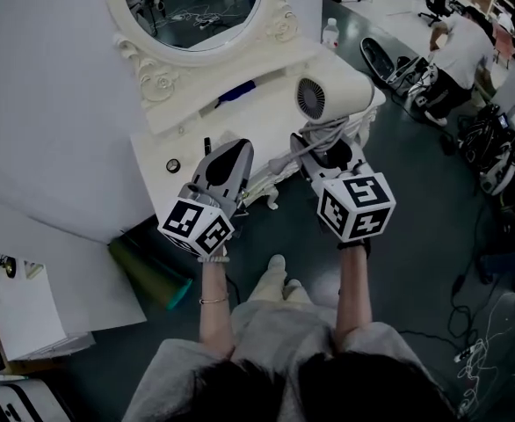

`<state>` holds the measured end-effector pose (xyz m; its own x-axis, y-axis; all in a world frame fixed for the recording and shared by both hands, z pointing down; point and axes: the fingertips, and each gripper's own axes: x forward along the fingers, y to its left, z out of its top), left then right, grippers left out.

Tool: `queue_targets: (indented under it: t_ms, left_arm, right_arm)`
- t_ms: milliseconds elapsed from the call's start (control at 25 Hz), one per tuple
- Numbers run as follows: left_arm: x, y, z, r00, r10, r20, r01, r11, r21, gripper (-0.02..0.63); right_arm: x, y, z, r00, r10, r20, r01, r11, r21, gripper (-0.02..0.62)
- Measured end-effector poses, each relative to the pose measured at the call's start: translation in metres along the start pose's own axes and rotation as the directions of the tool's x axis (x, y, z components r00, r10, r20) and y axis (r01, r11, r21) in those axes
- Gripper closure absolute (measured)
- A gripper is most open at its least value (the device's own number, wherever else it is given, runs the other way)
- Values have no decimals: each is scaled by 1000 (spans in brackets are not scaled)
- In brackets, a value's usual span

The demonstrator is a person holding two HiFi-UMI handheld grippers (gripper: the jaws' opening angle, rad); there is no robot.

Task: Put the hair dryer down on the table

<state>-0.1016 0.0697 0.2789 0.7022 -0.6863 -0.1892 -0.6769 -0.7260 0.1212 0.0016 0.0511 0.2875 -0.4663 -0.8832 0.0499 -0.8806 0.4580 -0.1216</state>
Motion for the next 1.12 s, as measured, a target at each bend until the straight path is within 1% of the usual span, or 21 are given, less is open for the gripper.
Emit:
queue_targets:
  t_ms: [240, 400, 640, 1120]
  left_arm:
    - [3, 24, -10, 999, 28, -17, -28, 1000, -9, 601]
    - [16, 43, -17, 999, 26, -20, -26, 999, -22, 601]
    - [52, 68, -27, 999, -10, -31, 9, 999, -40, 601]
    - [126, 106, -44, 992, -114, -53, 110, 991, -70, 601]
  right_arm:
    - [28, -7, -14, 999, 11, -32, -10, 1000, 16, 382]
    - [48, -17, -22, 999, 2, -53, -1, 1000, 11, 382]
    - [79, -41, -26, 997, -28, -77, 29, 1000, 9, 382]
    - [130, -96, -31, 988, -105, -111, 107, 994, 17, 382]
